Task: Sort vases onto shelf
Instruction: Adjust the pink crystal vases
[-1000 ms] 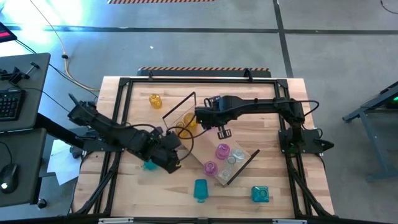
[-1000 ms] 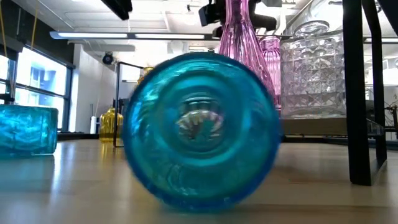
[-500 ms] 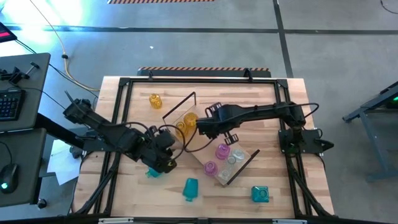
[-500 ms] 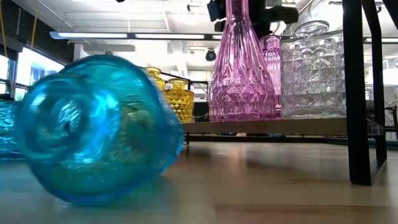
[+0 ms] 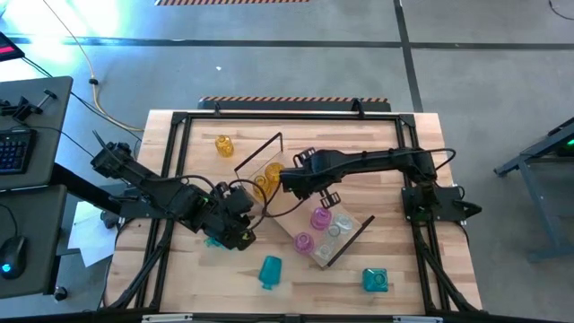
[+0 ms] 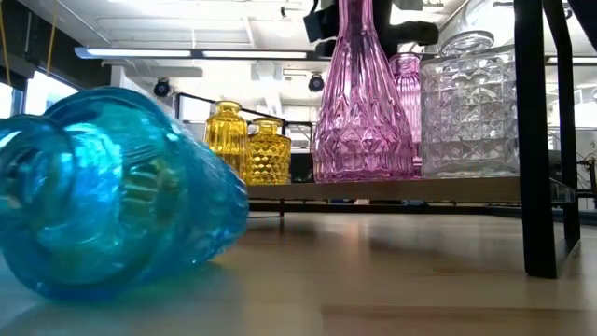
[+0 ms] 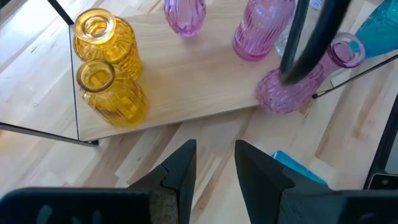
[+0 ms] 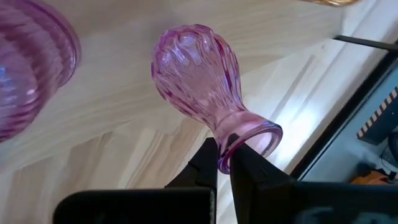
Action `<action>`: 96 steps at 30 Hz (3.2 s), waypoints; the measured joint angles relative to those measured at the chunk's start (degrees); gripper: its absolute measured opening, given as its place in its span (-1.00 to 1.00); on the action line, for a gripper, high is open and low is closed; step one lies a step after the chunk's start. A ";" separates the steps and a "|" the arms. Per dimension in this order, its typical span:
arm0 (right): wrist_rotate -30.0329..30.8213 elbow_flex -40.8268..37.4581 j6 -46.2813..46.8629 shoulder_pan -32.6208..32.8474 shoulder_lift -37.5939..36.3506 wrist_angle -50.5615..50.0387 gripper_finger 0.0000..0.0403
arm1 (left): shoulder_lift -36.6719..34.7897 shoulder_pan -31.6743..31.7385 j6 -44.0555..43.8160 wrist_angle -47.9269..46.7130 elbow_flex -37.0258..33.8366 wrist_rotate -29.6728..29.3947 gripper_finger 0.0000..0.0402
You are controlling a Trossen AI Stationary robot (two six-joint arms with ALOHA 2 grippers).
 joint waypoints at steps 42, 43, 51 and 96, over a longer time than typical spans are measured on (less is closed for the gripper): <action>-3.21 -0.02 -2.08 0.20 2.37 0.43 -0.59 | 0.02 -0.72 0.11 0.33 0.00 0.15 -0.48; -3.19 0.07 -2.07 0.20 2.38 0.30 -0.59 | 0.02 -0.72 0.11 0.33 0.00 0.15 -0.48; -3.11 4.80 -2.23 0.19 2.57 0.12 -0.59 | 0.02 -0.72 0.11 0.33 0.00 0.15 -0.48; -5.59 11.33 -14.46 -3.11 2.22 3.15 -0.83 | 0.04 -0.26 0.17 0.31 0.00 0.02 -0.48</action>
